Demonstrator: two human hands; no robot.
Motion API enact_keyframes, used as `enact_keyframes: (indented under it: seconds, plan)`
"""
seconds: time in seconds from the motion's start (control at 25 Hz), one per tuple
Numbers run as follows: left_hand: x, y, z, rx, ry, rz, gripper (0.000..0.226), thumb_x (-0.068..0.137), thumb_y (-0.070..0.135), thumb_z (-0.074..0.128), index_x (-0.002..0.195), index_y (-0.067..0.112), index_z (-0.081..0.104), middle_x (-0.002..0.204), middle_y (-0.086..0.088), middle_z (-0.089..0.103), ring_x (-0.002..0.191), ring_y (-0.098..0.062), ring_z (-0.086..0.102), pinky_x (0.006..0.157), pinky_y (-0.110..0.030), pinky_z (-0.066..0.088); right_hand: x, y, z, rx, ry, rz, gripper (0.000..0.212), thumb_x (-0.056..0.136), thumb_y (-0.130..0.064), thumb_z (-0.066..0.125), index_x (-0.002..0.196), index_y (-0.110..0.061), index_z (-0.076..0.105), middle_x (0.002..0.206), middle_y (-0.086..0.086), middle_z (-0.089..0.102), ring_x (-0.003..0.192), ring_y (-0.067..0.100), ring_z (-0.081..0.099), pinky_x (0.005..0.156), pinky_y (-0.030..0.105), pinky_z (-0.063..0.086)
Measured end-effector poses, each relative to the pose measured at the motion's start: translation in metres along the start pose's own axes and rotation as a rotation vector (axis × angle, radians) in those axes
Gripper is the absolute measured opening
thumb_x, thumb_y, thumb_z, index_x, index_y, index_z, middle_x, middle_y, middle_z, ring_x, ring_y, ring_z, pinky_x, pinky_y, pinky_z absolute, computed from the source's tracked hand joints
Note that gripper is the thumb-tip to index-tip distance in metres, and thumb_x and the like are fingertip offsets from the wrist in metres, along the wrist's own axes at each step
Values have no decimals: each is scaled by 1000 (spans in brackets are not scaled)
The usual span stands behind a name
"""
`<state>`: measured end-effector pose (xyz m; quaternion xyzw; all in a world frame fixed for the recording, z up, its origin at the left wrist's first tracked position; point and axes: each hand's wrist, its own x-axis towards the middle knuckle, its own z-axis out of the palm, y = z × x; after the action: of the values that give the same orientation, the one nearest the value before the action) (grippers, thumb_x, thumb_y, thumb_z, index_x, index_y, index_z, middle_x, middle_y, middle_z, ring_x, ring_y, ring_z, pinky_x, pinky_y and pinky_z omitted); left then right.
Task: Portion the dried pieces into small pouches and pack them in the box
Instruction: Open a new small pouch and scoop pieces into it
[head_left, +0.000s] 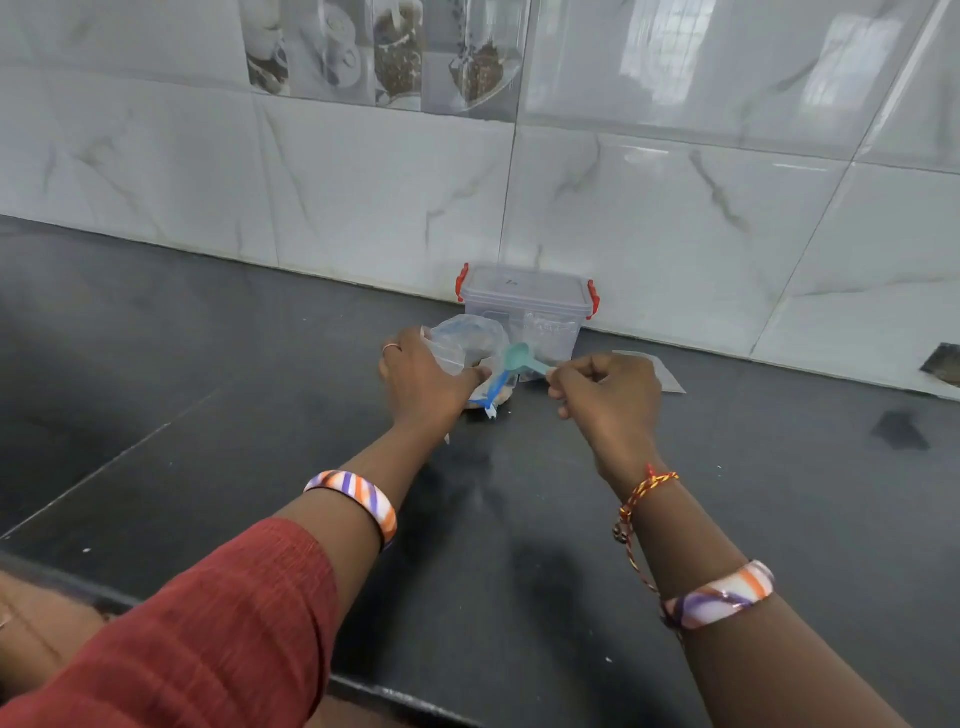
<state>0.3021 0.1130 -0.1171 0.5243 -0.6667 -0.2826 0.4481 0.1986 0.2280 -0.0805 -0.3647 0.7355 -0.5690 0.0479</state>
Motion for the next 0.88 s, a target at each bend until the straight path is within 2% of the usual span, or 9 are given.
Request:
enact_keyframes:
  seconds: [0.08, 0.2, 0.36, 0.48, 0.56, 0.64, 0.72, 0.8, 0.88]
  plan:
    - [12, -4, 2, -13, -10, -73, 76, 64, 36, 82, 124, 9, 44, 126, -11, 48, 120, -25, 44, 96, -34, 43, 2, -4, 16, -102, -36, -52, 18, 73, -10, 61, 59, -15, 70, 58, 2, 67, 54, 13, 61, 56, 20, 48]
    - [27, -12, 1, -201, -60, -164, 61, 69, 21, 79, 119, 9, 44, 115, -7, 54, 98, -20, 54, 77, -29, 45, 0, -25, 42, -297, -71, -283, 17, 78, -12, 57, 72, -4, 71, 70, 8, 70, 70, 23, 63, 59, 25, 42]
    - [38, -19, -1, -249, -98, -156, 59, 69, 17, 77, 117, 13, 44, 108, -2, 55, 92, -17, 55, 75, -29, 47, 3, -46, 59, -609, -117, -407, 20, 85, -16, 49, 85, -4, 65, 86, 11, 65, 82, 28, 57, 51, 24, 28]
    - [37, -17, 3, -264, -186, -132, 56, 66, 14, 80, 107, 16, 41, 102, 2, 50, 90, -15, 52, 80, -32, 49, 16, -50, 63, -798, -165, -374, 17, 85, -11, 52, 99, -4, 60, 103, 15, 61, 94, 32, 59, 64, 26, 36]
    - [32, -17, 12, -234, -257, -138, 51, 67, 8, 76, 105, 14, 42, 100, -1, 52, 90, -17, 54, 76, -32, 50, 22, -48, 68, -943, -253, -402, 22, 88, -9, 53, 109, -4, 56, 112, 15, 59, 103, 32, 58, 76, 32, 44]
    - [26, -17, 21, -242, -283, -180, 52, 67, 9, 76, 111, 8, 47, 105, -6, 58, 91, -19, 57, 70, -31, 48, 24, -39, 74, -1005, -294, -462, 22, 90, -10, 51, 111, -4, 56, 113, 15, 60, 103, 31, 59, 81, 34, 45]
    - [24, -16, 25, -309, -219, -287, 54, 69, 11, 76, 116, 7, 50, 112, -9, 60, 94, -20, 58, 72, -30, 48, 20, -26, 81, -1009, -322, -460, 22, 92, -11, 48, 110, -5, 59, 110, 14, 63, 100, 29, 61, 78, 33, 45]
    - [25, -16, 22, -389, -130, -404, 54, 71, 11, 74, 119, 9, 49, 112, -6, 57, 92, -18, 55, 71, -26, 46, 18, -16, 82, -944, -325, -371, 23, 92, -13, 49, 109, -7, 62, 109, 13, 65, 99, 28, 62, 77, 31, 46]
    - [28, -18, 22, -470, -133, -468, 49, 74, 5, 68, 119, 8, 49, 108, -6, 57, 92, -18, 56, 69, -27, 49, 20, -11, 80, -879, -265, -298, 23, 90, -14, 53, 109, -6, 63, 107, 14, 65, 97, 29, 62, 76, 32, 48]
